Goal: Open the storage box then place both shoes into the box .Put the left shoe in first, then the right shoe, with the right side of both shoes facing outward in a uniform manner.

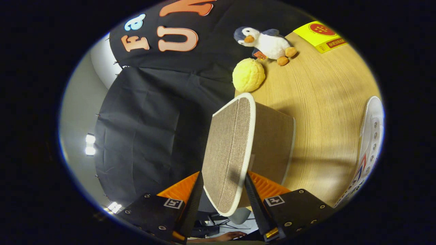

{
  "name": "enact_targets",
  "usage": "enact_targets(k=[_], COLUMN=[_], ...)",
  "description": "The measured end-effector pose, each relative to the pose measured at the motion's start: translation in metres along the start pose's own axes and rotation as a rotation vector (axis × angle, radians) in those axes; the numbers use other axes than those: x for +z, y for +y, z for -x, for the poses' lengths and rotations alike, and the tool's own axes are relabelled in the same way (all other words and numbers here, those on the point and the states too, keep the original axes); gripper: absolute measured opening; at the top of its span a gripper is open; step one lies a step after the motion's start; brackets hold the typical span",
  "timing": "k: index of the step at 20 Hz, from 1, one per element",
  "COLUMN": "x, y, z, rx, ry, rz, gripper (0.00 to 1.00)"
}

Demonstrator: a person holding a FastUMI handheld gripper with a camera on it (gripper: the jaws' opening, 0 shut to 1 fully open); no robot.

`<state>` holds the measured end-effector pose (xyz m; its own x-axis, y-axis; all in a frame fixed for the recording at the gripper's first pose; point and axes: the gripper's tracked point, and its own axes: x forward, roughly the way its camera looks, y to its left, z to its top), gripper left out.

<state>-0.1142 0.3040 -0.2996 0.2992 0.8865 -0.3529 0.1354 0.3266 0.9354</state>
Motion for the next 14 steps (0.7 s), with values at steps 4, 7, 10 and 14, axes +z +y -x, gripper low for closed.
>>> enact_targets(k=[4,7,10,14], x=[0.000,0.002,0.003,0.007], y=[-0.004,-0.011,-0.029,-0.018], z=[-0.009,-0.021,-0.029,-0.028], rx=[-0.018,-0.046,-0.122,-0.109], ry=[-0.008,-0.008,-0.015,-0.041], rz=[-0.005,-0.013,-0.036,-0.106], gripper=[0.55,0.39,0.12,0.01])
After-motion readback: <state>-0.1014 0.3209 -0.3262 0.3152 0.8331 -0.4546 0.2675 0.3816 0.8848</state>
